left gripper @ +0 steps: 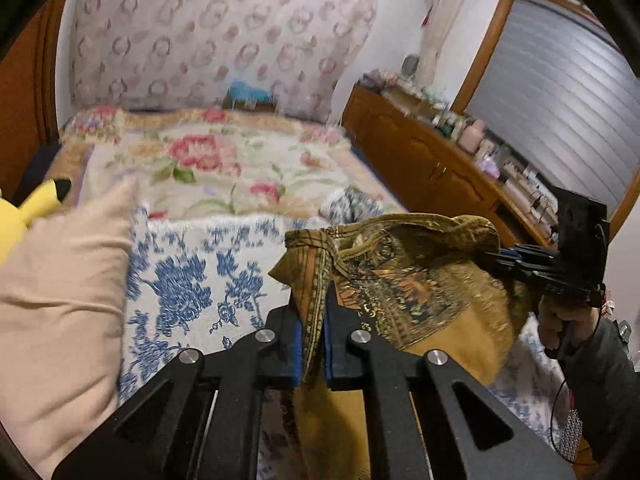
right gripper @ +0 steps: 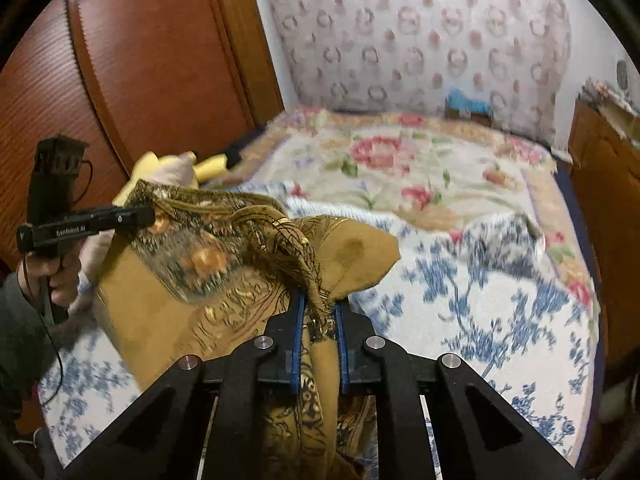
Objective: Fold small clothes
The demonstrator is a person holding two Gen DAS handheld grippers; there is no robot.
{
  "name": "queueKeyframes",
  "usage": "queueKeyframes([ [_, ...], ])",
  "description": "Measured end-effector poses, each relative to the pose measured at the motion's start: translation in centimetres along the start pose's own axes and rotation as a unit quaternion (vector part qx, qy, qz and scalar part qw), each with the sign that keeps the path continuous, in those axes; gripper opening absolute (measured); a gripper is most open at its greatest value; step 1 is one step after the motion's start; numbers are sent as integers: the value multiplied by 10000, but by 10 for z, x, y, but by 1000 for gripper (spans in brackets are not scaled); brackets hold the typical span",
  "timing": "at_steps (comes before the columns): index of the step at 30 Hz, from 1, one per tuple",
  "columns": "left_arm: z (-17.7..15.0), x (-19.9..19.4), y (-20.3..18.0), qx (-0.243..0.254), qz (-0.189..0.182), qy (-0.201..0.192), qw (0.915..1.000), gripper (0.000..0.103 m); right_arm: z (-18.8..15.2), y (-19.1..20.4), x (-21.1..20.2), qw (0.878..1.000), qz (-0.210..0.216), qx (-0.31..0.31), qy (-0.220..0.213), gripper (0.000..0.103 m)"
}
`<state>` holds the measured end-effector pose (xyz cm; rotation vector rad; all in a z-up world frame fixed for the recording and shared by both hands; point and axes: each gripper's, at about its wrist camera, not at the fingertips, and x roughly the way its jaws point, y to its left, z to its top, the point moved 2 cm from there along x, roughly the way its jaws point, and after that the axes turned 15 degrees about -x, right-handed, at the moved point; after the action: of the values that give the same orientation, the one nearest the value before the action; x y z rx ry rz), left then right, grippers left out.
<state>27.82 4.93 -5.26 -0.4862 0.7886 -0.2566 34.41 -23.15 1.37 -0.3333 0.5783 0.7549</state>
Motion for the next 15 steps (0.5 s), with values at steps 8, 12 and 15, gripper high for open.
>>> queueKeyframes([
  [8, -2, -90, -3, -60, -43, -867, 9962, 8, 37, 38, -49, 9955, -61, -630, -701, 12],
  [12, 0, -130, 14, -156, 171, -1295, 9913, 8, 67, 63, -51, 9909, 42, -1027, -869, 12],
  [15, 2, -155, 34, -318, 327, -1540, 9870, 8, 95, 80, -42, 9861, 156, -1371, -929, 12],
])
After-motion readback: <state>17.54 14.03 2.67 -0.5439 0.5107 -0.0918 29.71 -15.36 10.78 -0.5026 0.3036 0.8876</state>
